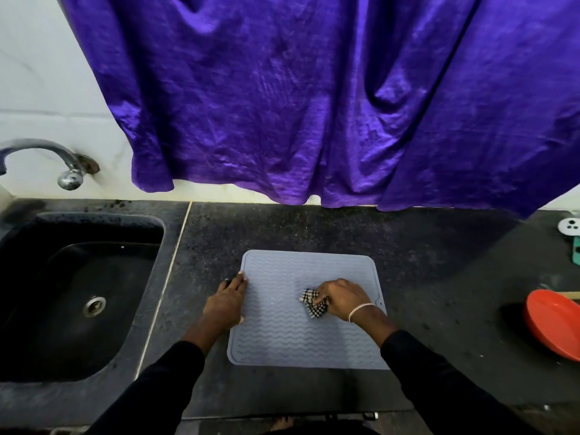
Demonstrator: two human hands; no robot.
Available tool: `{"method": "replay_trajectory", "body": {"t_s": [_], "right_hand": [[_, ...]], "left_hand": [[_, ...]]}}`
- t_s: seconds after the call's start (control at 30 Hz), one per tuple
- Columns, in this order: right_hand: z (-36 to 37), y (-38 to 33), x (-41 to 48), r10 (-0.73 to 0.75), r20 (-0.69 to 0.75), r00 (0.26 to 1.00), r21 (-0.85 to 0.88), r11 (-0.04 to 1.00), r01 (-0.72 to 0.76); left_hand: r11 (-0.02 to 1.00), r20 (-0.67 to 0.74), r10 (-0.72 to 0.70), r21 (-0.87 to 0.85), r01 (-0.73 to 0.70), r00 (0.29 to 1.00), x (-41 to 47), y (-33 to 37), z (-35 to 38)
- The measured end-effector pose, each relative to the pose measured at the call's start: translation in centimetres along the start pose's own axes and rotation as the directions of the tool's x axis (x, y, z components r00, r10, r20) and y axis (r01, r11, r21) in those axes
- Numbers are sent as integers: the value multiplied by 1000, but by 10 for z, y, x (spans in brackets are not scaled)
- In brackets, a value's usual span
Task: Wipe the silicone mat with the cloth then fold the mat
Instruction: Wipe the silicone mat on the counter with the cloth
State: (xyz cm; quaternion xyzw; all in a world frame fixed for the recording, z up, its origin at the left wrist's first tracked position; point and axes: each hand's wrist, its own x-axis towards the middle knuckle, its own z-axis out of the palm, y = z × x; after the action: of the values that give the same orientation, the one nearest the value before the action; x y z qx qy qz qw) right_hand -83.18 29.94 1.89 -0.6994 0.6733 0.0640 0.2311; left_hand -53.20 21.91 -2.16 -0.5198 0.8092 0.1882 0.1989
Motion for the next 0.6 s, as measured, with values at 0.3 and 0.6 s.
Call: {"method": "replay_trajectory", "body": {"t_s": [0.3,0.6], "right_hand": [[7,-47,20,-139,0,990,78,987,139],[12,-23,7,-122,39,992,-3,993,122]], "left_hand": [[1000,-17,-4,-8,4,1000,0,2,1],[1000,-26,5,-20,-5,1000,1,-4,3]]}}
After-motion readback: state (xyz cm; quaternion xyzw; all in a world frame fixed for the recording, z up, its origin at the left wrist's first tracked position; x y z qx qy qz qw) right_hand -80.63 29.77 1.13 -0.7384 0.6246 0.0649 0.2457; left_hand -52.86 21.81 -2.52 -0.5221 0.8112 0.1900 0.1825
